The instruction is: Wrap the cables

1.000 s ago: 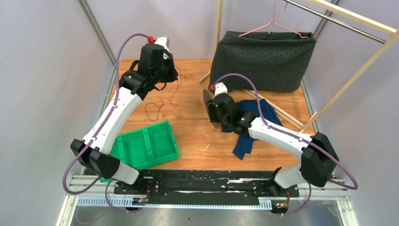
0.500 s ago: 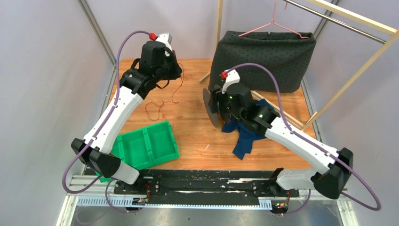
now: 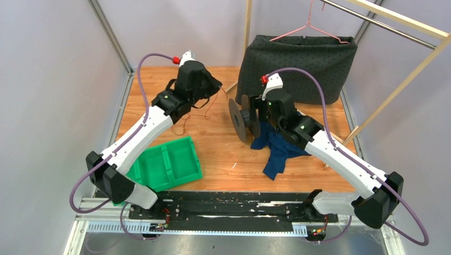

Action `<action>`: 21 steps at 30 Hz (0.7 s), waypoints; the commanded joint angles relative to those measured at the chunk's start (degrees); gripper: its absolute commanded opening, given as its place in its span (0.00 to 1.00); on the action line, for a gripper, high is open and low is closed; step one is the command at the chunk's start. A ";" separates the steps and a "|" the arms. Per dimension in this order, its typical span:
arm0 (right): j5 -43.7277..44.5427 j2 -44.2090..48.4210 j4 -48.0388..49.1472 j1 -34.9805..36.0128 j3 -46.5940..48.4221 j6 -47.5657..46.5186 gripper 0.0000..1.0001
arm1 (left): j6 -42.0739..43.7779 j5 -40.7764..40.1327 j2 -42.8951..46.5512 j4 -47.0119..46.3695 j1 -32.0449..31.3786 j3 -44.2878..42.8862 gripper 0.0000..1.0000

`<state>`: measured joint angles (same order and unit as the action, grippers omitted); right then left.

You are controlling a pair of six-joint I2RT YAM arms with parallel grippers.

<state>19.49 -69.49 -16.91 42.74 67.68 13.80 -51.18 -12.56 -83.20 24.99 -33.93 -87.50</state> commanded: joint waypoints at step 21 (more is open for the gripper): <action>-11.58 -1.79 3.44 -11.16 -1.67 -5.27 0.80 | -22.25 -14.24 -19.07 -3.58 -7.82 -8.45 0.00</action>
<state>10.20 -70.32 -15.84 33.23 66.89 11.25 -71.96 -25.30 -101.27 22.28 -41.34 -94.06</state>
